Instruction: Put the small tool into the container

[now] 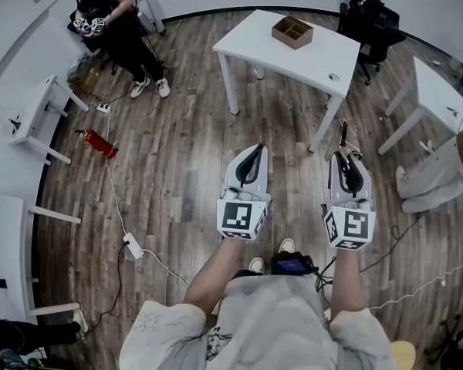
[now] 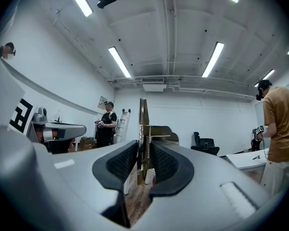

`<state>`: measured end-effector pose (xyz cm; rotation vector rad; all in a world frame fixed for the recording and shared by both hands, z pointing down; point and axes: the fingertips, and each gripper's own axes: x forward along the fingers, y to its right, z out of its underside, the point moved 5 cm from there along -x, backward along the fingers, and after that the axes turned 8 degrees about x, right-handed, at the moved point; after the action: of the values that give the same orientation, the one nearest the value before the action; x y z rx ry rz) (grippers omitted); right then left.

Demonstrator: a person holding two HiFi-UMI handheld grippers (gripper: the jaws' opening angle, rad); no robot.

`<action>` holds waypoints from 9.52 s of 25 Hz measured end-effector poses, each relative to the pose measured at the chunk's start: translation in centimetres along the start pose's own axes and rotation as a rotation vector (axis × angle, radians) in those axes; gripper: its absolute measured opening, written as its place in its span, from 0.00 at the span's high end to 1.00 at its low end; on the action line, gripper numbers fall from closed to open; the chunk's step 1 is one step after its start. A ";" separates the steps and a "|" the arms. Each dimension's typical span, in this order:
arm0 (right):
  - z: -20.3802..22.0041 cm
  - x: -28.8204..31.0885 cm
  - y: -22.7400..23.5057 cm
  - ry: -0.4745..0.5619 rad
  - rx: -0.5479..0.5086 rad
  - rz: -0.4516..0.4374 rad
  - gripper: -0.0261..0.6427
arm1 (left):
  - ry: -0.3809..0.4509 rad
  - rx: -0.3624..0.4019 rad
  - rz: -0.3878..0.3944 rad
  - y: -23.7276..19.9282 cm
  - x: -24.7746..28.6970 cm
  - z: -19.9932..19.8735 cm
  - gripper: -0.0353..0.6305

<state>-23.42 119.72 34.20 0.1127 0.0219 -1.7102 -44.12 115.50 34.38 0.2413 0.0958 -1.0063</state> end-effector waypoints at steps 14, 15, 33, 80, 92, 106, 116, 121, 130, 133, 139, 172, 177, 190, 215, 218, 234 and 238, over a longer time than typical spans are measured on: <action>0.9 11.5 19.2 0.004 0.026 0.001 0.82 | -0.003 0.002 -0.002 7.4 21.0 3.1 0.92; 0.9 11.7 20.3 0.006 0.026 0.001 0.82 | -0.001 0.003 -0.001 8.1 21.8 3.2 0.92; 1.0 16.8 39.8 0.022 0.062 -0.049 0.82 | 0.002 0.051 -0.047 20.1 37.2 4.0 0.92; 5.8 83.6 27.2 -0.022 0.020 0.014 0.82 | 0.011 0.006 0.010 -31.4 80.4 19.8 0.92; 9.1 96.2 33.4 -0.031 0.036 0.022 0.82 | -0.010 -0.008 0.021 -34.0 93.6 25.5 0.92; 9.4 108.4 50.6 -0.030 0.059 -0.004 0.82 | -0.029 0.018 0.016 -27.9 113.1 28.1 0.92; 8.0 115.0 61.9 -0.010 0.067 -0.017 0.82 | -0.022 0.048 0.008 -23.5 125.3 28.1 0.92; 8.4 118.8 68.9 -0.005 0.073 -0.021 0.82 | -0.025 0.056 0.007 -20.4 132.6 29.2 0.92; 10.4 126.2 78.3 -0.028 0.077 -0.050 0.82 | -0.039 0.068 -0.020 -17.4 144.1 32.3 0.92; 11.4 129.0 79.1 -0.039 0.081 -0.055 0.82 | -0.053 0.069 -0.025 -18.5 146.6 33.7 0.92; 13.1 135.9 80.0 -0.044 0.085 -0.049 0.82 | -0.058 0.060 -0.016 -21.9 152.2 36.5 0.92; 19.5 184.0 65.2 -0.129 -0.011 0.072 0.82 | -0.040 -0.024 0.082 -64.4 179.8 51.7 0.92; 21.5 189.7 64.3 -0.183 -0.071 0.072 0.82 | -0.043 -0.040 0.103 -68.0 182.7 54.5 0.92; 26.8 195.4 67.5 -0.405 -0.199 0.028 0.82 | -0.056 -0.010 0.070 -68.1 185.2 58.5 0.92; 35.0 204.0 66.8 -0.865 -0.518 -0.015 0.82 | -0.088 0.001 0.010 -69.9 185.5 60.1 0.92; 35.5 204.9 66.9 -0.898 -0.542 -0.019 0.82 | -0.093 0.001 0.007 -70.0 185.9 60.7 0.92; 38.5 209.1 64.7 -1.045 -0.555 -0.033 0.82 | -0.104 -0.002 -0.004 -72.7 187.4 62.3 0.92; 38.9 209.5 63.9 -1.088 -0.564 -0.026 0.82 | -0.104 -0.004 -0.005 -73.6 186.9 62.1 0.92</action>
<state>8.45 -99.20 57.80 -1.2281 -0.2994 -1.5374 -8.60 -91.35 47.53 0.1849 0.0035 -1.0216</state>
